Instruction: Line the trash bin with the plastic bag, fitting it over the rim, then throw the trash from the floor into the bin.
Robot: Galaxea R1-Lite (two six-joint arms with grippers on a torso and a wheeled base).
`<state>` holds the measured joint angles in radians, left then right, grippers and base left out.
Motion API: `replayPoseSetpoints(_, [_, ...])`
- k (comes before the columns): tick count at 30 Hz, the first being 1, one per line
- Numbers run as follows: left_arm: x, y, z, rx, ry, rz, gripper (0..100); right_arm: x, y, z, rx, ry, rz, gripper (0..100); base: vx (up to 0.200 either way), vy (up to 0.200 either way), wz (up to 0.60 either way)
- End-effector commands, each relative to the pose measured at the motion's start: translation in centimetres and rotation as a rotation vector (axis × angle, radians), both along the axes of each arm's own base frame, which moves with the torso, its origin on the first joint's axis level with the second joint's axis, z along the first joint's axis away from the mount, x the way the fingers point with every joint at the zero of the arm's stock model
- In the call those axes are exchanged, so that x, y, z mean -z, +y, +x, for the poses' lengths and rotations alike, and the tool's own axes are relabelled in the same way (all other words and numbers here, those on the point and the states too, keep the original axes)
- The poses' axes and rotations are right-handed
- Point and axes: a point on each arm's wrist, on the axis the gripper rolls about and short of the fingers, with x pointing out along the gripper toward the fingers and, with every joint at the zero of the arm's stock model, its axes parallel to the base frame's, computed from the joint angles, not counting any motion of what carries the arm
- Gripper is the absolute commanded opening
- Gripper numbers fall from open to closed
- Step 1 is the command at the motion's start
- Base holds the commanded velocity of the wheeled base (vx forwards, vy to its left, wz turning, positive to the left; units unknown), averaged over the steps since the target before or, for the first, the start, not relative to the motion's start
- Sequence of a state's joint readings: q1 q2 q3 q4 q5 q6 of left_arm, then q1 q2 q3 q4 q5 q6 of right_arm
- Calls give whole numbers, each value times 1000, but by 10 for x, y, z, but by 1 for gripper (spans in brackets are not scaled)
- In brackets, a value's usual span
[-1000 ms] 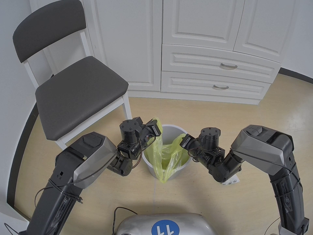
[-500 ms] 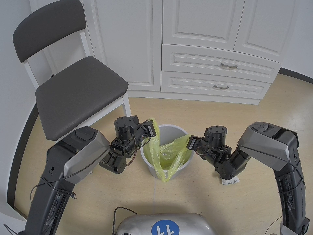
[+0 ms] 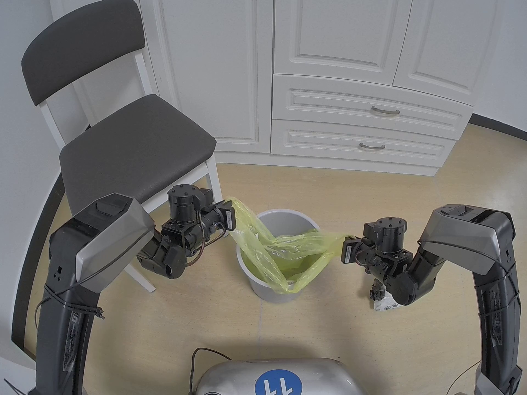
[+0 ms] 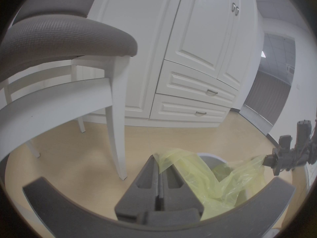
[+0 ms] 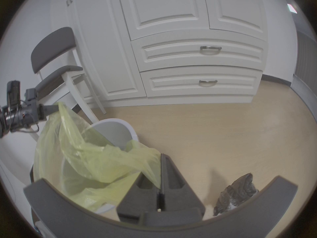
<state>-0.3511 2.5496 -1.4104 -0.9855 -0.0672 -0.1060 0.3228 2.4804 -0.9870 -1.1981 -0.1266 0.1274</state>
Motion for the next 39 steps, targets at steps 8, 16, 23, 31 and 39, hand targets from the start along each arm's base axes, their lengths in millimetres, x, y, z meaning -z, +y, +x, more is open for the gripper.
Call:
replayPoseSetpoints(8, [-2,19,-11,-14,64,112,0,17,-9,-17,-24,62,-121,0,0,0,0])
replayPoseSetpoints(16, [3,26,-12,-13,80,151,0,28,-21,-27,-42,107,-227,0,0,0,0])
replayPoseSetpoints(23, [12,30,-17,1,98,222,0,37,-25,-32,-59,139,-284,0,0,0,0])
replayPoseSetpoints(31, [8,37,-27,7,148,261,0,39,-28,-44,-85,169,-343,0,0,0,0])
replayPoseSetpoints(39, [25,36,-39,53,178,364,0,43,-24,-58,-130,199,-391,0,0,0,0])
